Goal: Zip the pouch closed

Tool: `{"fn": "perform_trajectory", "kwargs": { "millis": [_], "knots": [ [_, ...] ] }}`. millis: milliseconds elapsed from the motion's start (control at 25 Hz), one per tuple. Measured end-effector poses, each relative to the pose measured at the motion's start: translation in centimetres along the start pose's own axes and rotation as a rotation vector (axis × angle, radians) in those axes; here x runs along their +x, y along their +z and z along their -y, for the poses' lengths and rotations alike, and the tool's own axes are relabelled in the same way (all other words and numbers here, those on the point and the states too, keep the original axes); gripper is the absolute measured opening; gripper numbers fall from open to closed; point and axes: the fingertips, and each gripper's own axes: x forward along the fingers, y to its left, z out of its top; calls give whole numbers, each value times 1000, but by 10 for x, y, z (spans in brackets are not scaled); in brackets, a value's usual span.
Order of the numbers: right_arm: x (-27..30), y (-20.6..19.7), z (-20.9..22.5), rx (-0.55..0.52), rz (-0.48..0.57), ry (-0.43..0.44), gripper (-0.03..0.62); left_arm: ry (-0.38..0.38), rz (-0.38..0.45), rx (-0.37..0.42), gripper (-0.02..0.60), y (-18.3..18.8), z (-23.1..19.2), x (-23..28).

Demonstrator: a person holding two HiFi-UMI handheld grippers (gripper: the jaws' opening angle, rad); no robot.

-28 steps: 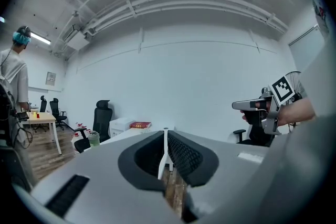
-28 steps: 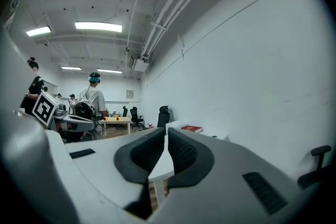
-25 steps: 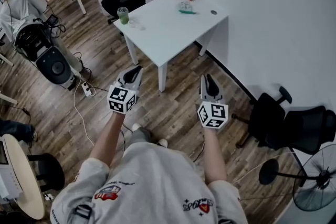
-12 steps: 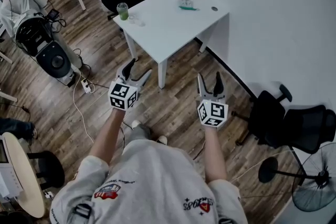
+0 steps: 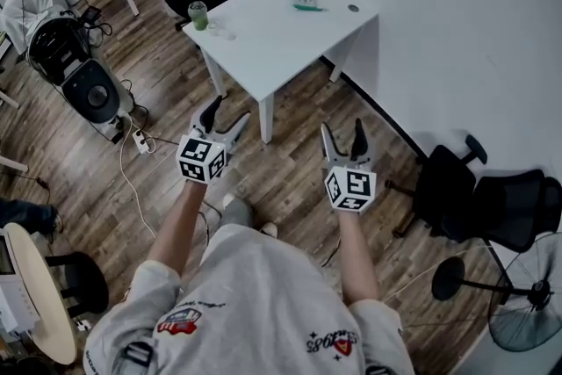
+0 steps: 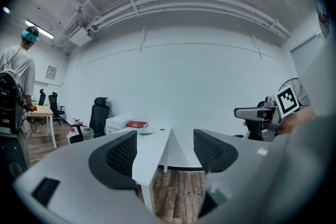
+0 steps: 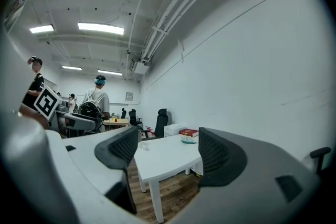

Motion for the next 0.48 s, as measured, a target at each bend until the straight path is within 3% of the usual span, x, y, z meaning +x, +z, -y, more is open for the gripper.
{"fn": "perform_trajectory", "kwargs": {
  "millis": [480],
  "knots": [
    [10,-3,2,-13,-1,27,348,-13,12,3,322,3,1,25]
  ]
}}
